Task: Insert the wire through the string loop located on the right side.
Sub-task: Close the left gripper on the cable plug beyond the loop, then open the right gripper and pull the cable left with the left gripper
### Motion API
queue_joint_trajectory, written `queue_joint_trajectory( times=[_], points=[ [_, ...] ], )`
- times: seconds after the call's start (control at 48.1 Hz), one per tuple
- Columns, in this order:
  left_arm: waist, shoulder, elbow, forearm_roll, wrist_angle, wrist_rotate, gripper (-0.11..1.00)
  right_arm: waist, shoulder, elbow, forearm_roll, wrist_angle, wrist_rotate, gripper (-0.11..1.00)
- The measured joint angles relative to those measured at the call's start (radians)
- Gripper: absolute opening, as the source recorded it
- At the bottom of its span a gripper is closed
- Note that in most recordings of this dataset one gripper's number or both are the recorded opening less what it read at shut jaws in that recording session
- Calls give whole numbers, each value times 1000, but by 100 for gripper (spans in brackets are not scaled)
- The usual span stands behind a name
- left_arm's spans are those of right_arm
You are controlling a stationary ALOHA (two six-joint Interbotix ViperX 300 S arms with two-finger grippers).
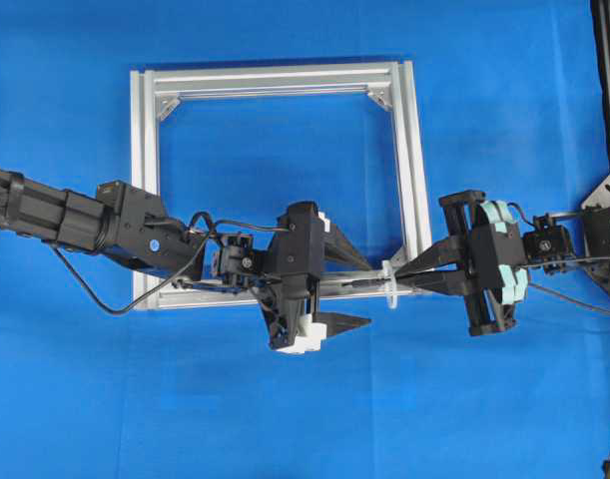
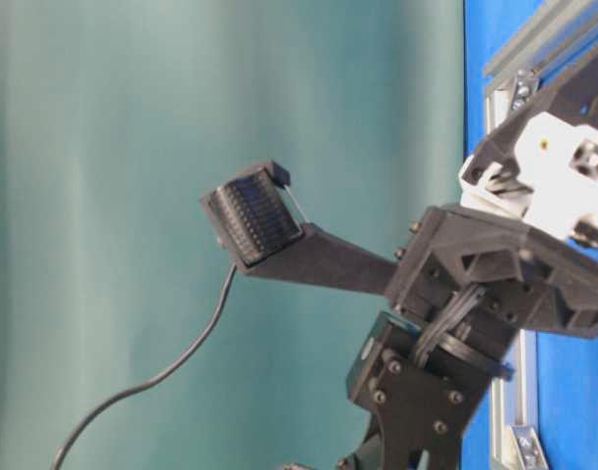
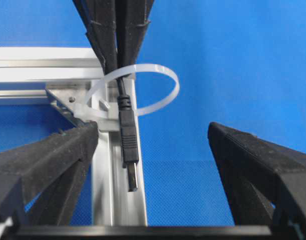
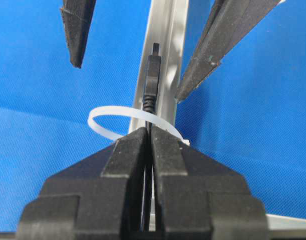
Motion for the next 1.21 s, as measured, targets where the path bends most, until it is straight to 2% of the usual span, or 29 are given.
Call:
queue_joint_trajectory(
  times=[0.312, 0.416, 0.478, 0.644, 0.727, 1.101, 1.205],
  points=[
    [2, 0, 0, 2, 0, 2, 88, 0, 0, 0, 0, 2, 0, -3],
    [2, 0, 0, 0, 0, 2, 83, 0, 0, 0, 2, 2, 0, -3],
    [2, 0, 0, 0, 0, 0, 73, 0, 0, 0, 0, 2, 0, -3],
    [6, 0, 0, 2, 0, 0, 24, 2, 0, 0, 0, 2, -2, -3],
    [20, 0, 0, 0, 0, 2, 8, 2, 0, 0, -2, 2, 3, -3],
    [21, 0, 0, 0, 0, 6, 8, 3, 0, 0, -2, 0, 5, -3],
    [20, 0, 0, 0, 5, 6, 8, 3, 0, 2, -2, 0, 5, 4]
  ],
)
